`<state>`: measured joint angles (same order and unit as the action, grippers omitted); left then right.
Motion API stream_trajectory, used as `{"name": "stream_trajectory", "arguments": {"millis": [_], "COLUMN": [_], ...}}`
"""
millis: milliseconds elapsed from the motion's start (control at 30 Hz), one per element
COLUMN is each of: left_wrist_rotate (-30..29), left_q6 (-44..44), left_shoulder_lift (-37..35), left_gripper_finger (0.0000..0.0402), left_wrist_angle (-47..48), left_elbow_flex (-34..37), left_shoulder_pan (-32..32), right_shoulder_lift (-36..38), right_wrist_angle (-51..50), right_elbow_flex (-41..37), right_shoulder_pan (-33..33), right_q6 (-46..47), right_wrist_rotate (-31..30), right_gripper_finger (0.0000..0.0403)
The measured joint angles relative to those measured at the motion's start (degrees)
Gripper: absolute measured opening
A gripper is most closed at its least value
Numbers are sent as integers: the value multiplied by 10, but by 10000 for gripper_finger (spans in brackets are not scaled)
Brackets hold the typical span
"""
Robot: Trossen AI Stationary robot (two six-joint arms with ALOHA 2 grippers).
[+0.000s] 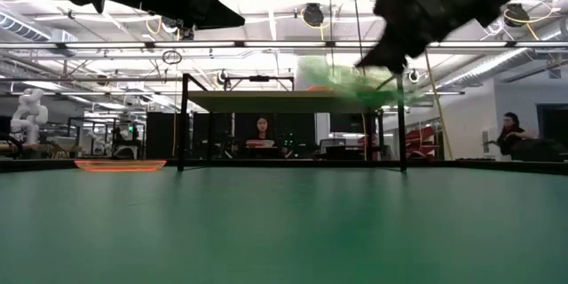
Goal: Place and stack plates onto a shelf
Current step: Put the green plate on the shelf
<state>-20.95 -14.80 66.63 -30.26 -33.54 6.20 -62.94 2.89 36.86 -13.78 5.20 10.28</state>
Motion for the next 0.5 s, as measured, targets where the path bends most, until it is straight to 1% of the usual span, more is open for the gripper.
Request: {"name": "stream_trajectory", "arguments": {"millis": [133,200,300,500], "left_wrist_rotate": [0,0,0,-1], "left_q6": [-1,-6,-29,-74], "left_shoulder_lift": [0,0,0,0], "left_gripper_finger": [88,88,88,88], "left_wrist_angle": [0,0,-1,-7], "left_elbow_flex": [0,-1,-3,-3], "left_shoulder_pan": [0,0,-2,-14], "right_shoulder_lift": [-11,-29,-67,-167], "right_wrist_angle": [42,58,63,68], "right_elbow_flex": [34,51,85,184], "right_shoulder_pan": [-24,-39,-64,-101], "right_q6": [-4,-6,-18,-42], "right_wrist_rotate": [-2,-13,-31,-29], "right_gripper_finger": [0,0,0,0]}}
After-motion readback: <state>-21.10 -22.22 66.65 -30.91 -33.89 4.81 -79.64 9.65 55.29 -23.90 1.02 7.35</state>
